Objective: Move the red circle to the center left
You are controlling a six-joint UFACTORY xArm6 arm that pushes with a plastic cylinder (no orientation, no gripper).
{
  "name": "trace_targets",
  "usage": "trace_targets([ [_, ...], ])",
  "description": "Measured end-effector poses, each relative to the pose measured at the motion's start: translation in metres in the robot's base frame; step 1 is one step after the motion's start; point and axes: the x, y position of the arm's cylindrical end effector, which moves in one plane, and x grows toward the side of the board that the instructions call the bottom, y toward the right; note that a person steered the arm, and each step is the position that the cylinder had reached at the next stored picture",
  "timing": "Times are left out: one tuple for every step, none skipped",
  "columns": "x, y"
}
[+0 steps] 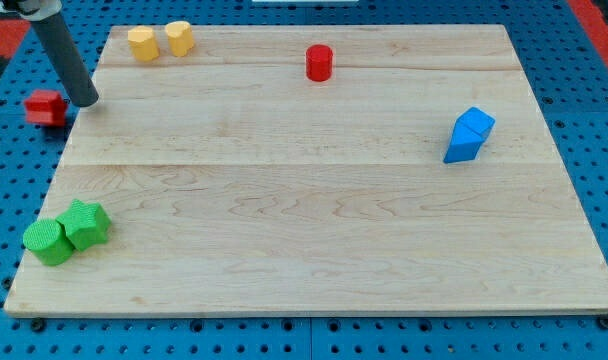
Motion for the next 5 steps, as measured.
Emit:
trace_targets([
  [-0.020, 0.003],
  [-0.043, 0.035],
  [-0.069, 0.109],
  [-0.086, 0.226],
  [-0.098, 0.316],
])
